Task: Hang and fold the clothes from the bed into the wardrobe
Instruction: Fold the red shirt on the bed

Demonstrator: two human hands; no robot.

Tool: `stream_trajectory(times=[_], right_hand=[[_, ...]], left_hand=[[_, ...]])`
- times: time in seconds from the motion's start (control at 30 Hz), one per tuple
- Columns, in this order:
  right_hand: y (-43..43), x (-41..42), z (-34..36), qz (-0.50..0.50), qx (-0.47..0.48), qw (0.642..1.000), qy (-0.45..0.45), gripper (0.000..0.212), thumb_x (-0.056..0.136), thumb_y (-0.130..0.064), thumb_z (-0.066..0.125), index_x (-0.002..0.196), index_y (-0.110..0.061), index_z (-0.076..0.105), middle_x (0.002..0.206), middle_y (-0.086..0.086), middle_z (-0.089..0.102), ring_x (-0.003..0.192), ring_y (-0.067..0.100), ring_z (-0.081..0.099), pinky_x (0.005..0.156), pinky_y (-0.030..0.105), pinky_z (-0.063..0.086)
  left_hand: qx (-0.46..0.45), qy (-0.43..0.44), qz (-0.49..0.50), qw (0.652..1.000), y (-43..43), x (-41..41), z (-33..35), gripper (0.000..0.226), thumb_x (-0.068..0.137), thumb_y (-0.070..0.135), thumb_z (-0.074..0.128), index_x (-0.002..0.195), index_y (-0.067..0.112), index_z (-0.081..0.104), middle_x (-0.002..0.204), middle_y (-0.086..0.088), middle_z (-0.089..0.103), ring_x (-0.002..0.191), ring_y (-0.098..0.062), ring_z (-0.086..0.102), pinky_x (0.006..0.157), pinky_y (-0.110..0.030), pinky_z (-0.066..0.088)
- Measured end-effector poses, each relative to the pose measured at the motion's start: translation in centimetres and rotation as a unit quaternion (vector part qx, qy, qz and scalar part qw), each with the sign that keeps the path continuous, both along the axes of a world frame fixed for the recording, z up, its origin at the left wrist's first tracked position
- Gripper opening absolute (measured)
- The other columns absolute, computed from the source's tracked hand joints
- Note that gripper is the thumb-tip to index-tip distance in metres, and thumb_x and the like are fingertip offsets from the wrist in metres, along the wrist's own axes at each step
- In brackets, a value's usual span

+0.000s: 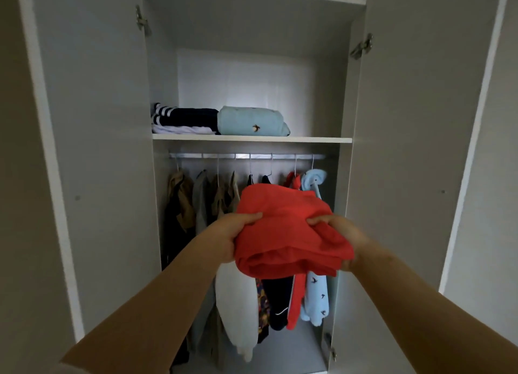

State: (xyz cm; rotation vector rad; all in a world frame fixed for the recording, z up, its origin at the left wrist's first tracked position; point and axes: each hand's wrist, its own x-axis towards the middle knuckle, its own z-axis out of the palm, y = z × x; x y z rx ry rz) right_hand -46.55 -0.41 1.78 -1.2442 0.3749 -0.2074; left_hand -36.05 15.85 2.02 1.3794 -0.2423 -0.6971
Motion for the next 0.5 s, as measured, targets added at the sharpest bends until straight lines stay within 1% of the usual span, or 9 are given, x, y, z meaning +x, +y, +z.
stream_trajectory(times=[0.07,0.1,0.13,0.2,0.23,0.3,0.33,0.43,0.5], right_hand=[[-2.2,2.9,0.5,0.003,0.011,1.000,-0.020,0.020,0.082,-0.006,0.055,0.102,-0.009,0.059,0.065,0.012,0.066,0.051,0.025,0.063,0.049,0.028,0.052],[-3.5,4.4,0.9,0.004,0.016,0.999,-0.033,0.016,0.082,-0.006,0.055,0.097,-0.008,0.060,0.062,0.011,0.066,0.050,0.024,0.064,0.048,0.028,0.052],[-4.7,5.9,1.4,0.007,0.018,0.999,-0.045,0.014,0.082,-0.006,0.054,0.095,-0.008,0.061,0.063,0.012,0.066,0.052,0.025,0.064,0.049,0.028,0.052],[-7.3,8.7,2.4,0.021,0.017,0.997,-0.066,0.017,0.082,-0.007,0.054,0.097,-0.006,0.061,0.071,0.014,0.066,0.060,0.027,0.063,0.059,0.031,0.052],[-8.6,10.2,3.0,0.028,0.013,0.997,-0.074,0.017,0.083,-0.008,0.053,0.098,-0.006,0.061,0.073,0.015,0.066,0.063,0.028,0.062,0.062,0.032,0.051],[-11.3,13.0,4.2,0.037,0.015,0.995,-0.091,0.014,0.085,-0.008,0.050,0.094,-0.005,0.061,0.074,0.016,0.064,0.066,0.029,0.060,0.065,0.033,0.049],[-12.7,14.4,4.9,0.040,0.017,0.994,-0.096,0.014,0.086,-0.008,0.049,0.092,-0.004,0.060,0.073,0.016,0.064,0.065,0.028,0.059,0.065,0.033,0.049],[-17.1,18.3,6.8,0.042,0.019,0.992,-0.117,0.016,0.088,-0.008,0.046,0.097,-0.005,0.059,0.070,0.015,0.064,0.063,0.028,0.060,0.066,0.034,0.049],[-20.1,20.6,8.4,0.037,0.012,0.990,-0.137,0.022,0.088,-0.008,0.047,0.108,-0.005,0.057,0.077,0.016,0.064,0.068,0.029,0.061,0.068,0.036,0.052]], left_hand=[[-0.010,-0.010,0.005,1.000,-2.0,2.7,0.9,0.047,0.083,0.020,0.067,0.127,0.007,0.055,0.123,-0.018,0.060,0.109,-0.032,0.058,0.086,-0.044,0.047],[-0.016,-0.014,0.007,1.000,-3.1,4.0,1.5,0.044,0.083,0.020,0.066,0.124,0.009,0.056,0.122,-0.018,0.061,0.103,-0.032,0.060,0.084,-0.044,0.048],[-0.022,-0.018,0.006,1.000,-4.3,5.3,2.2,0.039,0.084,0.020,0.066,0.121,0.010,0.058,0.121,-0.017,0.061,0.093,-0.030,0.063,0.079,-0.042,0.049],[-0.031,-0.027,-0.001,0.999,-6.8,8.2,3.5,0.033,0.085,0.021,0.064,0.116,0.009,0.060,0.113,-0.014,0.065,0.073,-0.024,0.064,0.069,-0.039,0.050],[-0.032,-0.033,-0.005,0.999,-8.0,9.7,4.2,0.034,0.085,0.022,0.064,0.116,0.009,0.061,0.106,-0.012,0.066,0.069,-0.024,0.064,0.066,-0.038,0.050],[-0.033,-0.042,0.002,0.999,-10.8,12.4,5.6,0.033,0.084,0.023,0.065,0.115,0.009,0.061,0.092,-0.012,0.067,0.070,-0.025,0.062,0.061,-0.039,0.049],[-0.036,-0.046,0.008,0.998,-12.3,13.7,6.3,0.032,0.084,0.022,0.065,0.113,0.009,0.061,0.089,-0.011,0.067,0.071,-0.025,0.062,0.059,-0.039,0.049],[-0.043,-0.065,0.008,0.997,-16.7,17.3,8.7,0.031,0.085,0.020,0.064,0.114,0.008,0.061,0.099,-0.010,0.067,0.072,-0.024,0.061,0.062,-0.038,0.049],[-0.051,-0.084,0.005,0.995,-19.4,19.4,10.2,0.029,0.087,0.020,0.062,0.113,0.008,0.061,0.095,-0.008,0.067,0.071,-0.022,0.061,0.063,-0.037,0.049]])
